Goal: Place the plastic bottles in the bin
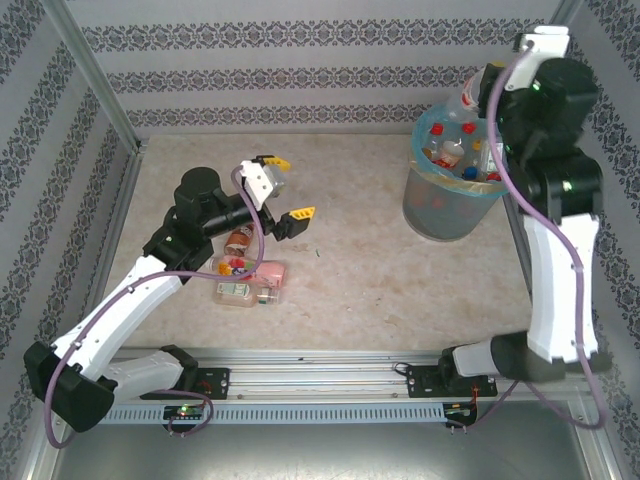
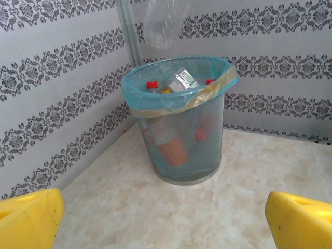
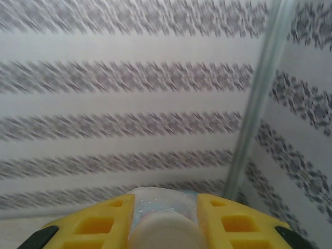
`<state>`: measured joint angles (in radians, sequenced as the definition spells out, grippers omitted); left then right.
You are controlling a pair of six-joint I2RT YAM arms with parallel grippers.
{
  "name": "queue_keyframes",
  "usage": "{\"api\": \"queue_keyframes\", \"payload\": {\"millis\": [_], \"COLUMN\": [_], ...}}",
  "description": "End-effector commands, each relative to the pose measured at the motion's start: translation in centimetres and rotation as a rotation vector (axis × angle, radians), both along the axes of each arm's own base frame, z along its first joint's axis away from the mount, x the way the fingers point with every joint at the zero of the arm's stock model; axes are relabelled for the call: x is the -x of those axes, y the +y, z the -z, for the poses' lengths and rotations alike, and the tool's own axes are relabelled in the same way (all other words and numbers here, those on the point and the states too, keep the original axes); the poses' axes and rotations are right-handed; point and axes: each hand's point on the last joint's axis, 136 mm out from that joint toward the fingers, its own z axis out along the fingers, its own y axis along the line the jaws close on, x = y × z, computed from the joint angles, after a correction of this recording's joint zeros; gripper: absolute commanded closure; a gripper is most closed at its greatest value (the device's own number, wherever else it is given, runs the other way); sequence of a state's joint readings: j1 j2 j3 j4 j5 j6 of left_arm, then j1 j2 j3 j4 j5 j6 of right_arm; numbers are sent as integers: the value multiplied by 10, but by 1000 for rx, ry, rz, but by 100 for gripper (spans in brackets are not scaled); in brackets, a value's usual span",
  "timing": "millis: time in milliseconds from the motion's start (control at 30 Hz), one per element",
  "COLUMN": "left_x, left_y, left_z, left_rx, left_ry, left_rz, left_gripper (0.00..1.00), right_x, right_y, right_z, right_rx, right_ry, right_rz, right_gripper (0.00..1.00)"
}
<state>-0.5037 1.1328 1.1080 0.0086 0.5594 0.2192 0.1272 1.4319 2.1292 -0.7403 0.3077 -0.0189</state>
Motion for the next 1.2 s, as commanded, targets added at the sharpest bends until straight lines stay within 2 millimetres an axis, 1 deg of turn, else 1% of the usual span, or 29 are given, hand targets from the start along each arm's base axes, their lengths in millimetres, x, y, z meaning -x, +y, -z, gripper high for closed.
{"api": "queue_keyframes", "payload": {"millis": [0,100,200,400,467,567,733,800,867,900,933,1000,1067,1167], "left_x": [6,4,1,-15,-19,-18,-14,-14,-12,-11,-11,-9,-10,-11], "left_y": [-5,-6,-9,-18,-26,-42,-69,-78,-86,-88,-90,-93,-94,-94], "left_z": [-11,-7,-3,11,17,24,26,26,26,27,27,28,31,32], "left_rx": [39,39,37,27,25,13,4,4,5,3,2,0,-3,-1], "left_ry": [37,57,88,196,237,249,241,241,236,235,233,230,230,229], "left_rz": [32,28,25,10,26,63,123,137,156,162,165,171,168,162], "left_gripper": [1,1,1,2,2,3,3,3,3,4,4,4,4,4], "right_x": [-8,-21,-33,-56,-64,-70,-73,-72,-70,-70,-69,-68,-70,-75], "right_y": [-27,-29,-32,-32,-33,-36,-44,-49,-56,-58,-61,-65,-66,-58], "right_z": [33,65,103,189,218,259,311,324,328,326,319,296,264,224], "right_rx": [84,39,18,-71,-106,-119,-102,-77,-48,-37,-25,-10,9,43], "right_ry": [149,233,323,476,526,610,734,771,787,783,770,709,622,522], "right_rz": [115,89,79,15,-9,-10,11,34,62,75,89,109,117,99], "right_gripper": [100,100,100,100,100,100,100,100,100,100,100,100,100,100]}}
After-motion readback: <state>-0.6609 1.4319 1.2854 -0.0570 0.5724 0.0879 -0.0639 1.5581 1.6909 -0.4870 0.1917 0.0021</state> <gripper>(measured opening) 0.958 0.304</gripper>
